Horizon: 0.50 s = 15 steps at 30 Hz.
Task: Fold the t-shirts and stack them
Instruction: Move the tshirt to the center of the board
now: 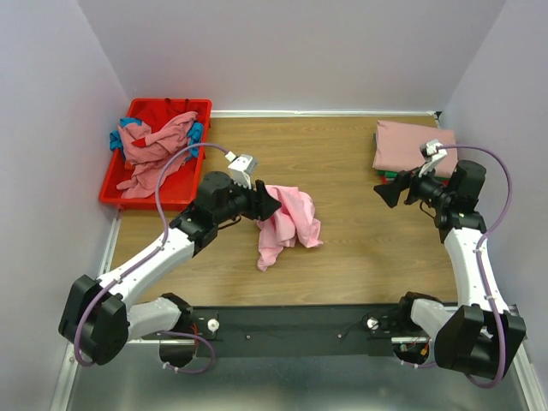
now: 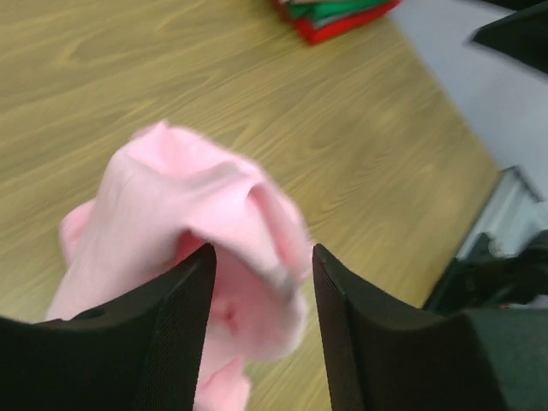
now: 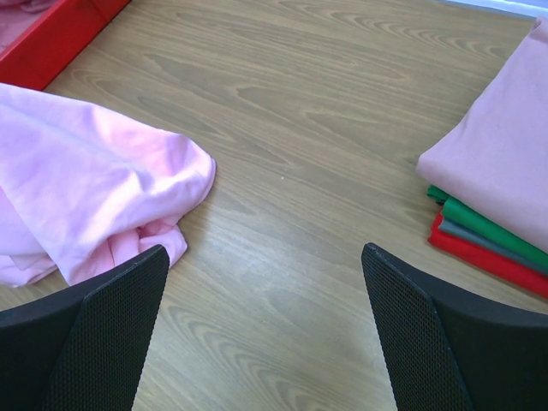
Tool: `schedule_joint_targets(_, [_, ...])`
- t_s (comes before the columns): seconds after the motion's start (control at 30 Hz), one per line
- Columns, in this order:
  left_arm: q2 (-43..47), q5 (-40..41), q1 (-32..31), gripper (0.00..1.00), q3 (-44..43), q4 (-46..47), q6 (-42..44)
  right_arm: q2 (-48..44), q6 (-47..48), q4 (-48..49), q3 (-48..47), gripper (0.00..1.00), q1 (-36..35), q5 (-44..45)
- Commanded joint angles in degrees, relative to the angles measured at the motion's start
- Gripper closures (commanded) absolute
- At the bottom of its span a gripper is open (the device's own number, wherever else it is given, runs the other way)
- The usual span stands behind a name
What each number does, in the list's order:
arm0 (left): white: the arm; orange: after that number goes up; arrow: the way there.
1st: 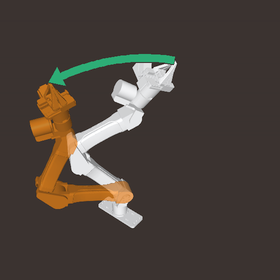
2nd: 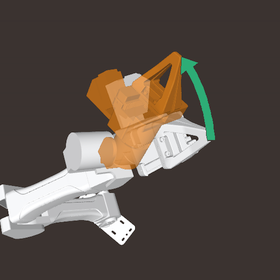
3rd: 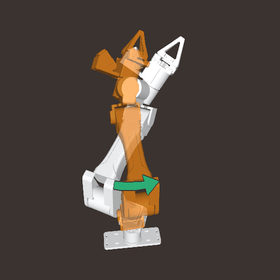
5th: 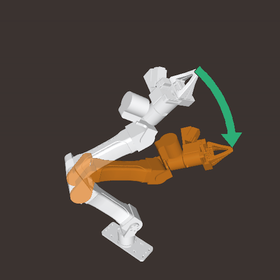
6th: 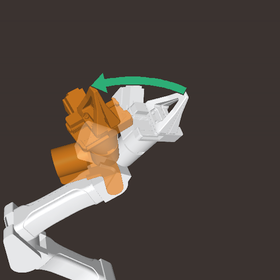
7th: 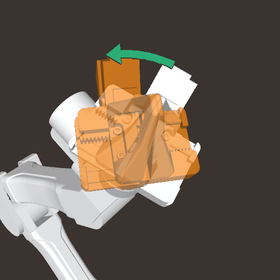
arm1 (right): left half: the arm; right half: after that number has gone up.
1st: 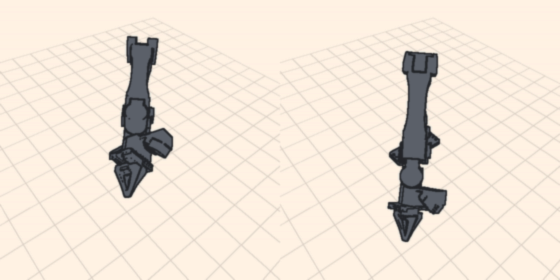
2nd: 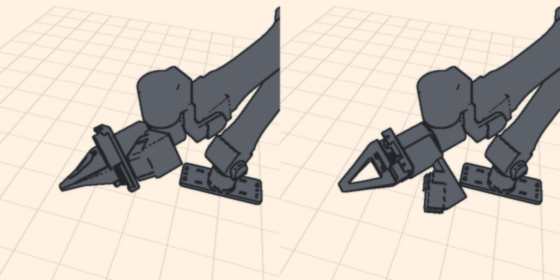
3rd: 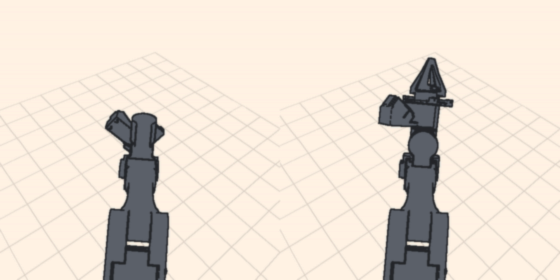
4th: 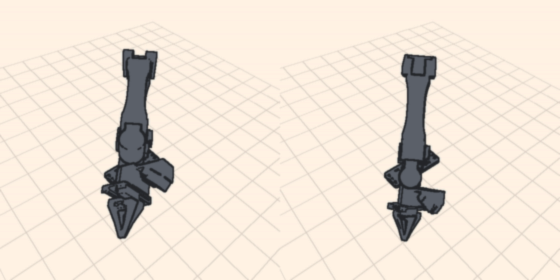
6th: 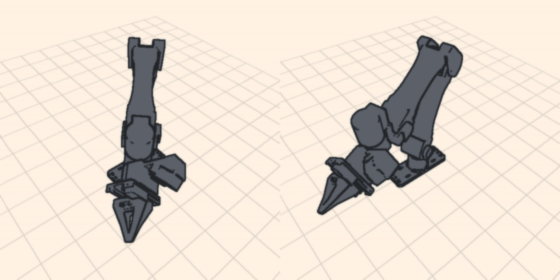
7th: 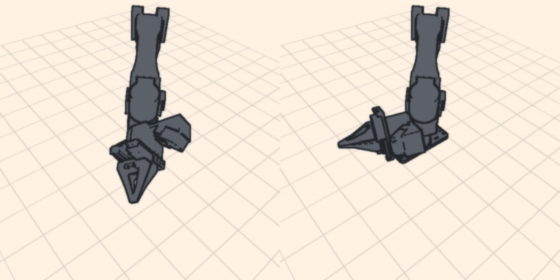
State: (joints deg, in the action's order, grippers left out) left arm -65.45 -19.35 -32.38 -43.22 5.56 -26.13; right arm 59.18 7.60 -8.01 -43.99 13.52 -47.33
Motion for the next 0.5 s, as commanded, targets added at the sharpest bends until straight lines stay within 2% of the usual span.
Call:
schedule_joint_targets(0.0, [3.5,13.1,-0.2,0.33,2.4,-1.5,0.8,0.4,0.9,-1.0,0.8,0.00,0.4,-1.8])
schedule_joint_targets(0.03, [4.9,14.5,-0.2,0.31,2.5,-3.0,0.4,0.5,0.9,-1.0,0.8,0.00,0.3,-2.1])
schedule_joint_targets(0.07, [5.7,15.8,-0.2,0.24,2.8,-3.6,0.2,0.6,1.0,-1.0,0.9,0.00,0.3,-2.5])
schedule_joint_targets(0.2, [10.3,21.6,-0.4,0.21,5.1,-5.5,-2.3,1.1,1.4,-1.0,1.4,0.00,0.4,-4.7])
schedule_joint_targets(0.47, [21.4,24.5,-0.2,0.13,9.6,-9.2,-6.4,2.7,1.6,-1.1,1.8,0.00,0.3,-7.8])
